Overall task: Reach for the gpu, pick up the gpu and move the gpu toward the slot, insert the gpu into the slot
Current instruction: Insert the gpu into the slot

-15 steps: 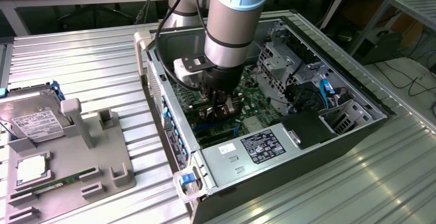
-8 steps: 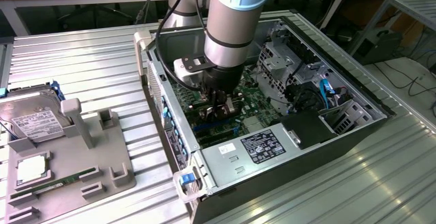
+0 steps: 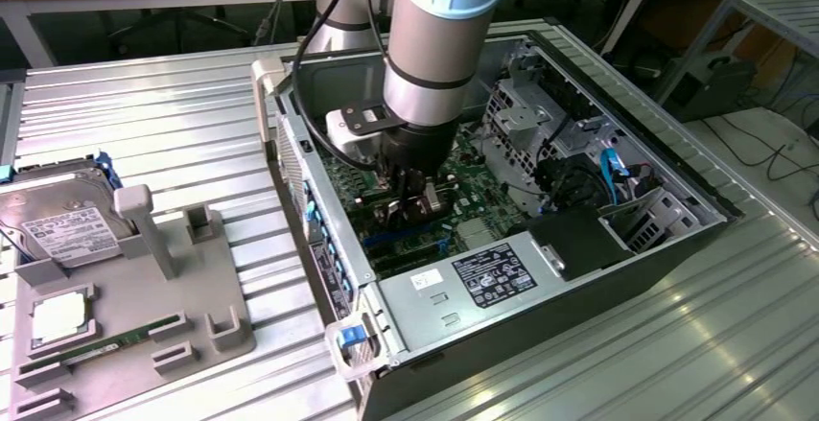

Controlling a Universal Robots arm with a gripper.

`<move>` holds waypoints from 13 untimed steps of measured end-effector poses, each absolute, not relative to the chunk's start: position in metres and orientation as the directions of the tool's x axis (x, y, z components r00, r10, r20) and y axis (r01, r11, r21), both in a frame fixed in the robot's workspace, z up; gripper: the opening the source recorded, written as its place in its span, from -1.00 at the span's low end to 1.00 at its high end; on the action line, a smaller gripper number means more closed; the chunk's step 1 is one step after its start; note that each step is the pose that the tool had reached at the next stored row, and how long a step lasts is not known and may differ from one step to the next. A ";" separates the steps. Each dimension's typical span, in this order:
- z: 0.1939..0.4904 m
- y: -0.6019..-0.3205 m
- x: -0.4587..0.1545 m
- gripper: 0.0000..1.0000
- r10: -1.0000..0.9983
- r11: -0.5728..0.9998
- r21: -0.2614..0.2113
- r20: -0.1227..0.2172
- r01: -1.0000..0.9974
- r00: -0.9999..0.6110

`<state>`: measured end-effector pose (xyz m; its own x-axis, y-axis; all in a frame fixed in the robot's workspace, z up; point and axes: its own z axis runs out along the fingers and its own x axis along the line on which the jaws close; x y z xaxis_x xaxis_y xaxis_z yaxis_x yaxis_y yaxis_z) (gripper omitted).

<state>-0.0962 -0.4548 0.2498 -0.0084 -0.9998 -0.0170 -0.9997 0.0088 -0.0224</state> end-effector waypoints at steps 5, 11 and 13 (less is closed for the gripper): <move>0.249 -0.455 -0.096 -0.44 -1.000 0.009 -0.022 -0.017 -1.000 -0.008; 0.244 -0.455 -0.096 -0.44 -1.000 0.009 -0.022 -0.017 -1.000 -0.008; 0.244 -0.455 -0.096 -0.44 -1.000 0.009 -0.022 -0.017 -1.000 -0.008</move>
<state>-0.0962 -0.4548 0.2439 -0.0084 -0.9998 -0.0169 -0.9997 0.0088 -0.0219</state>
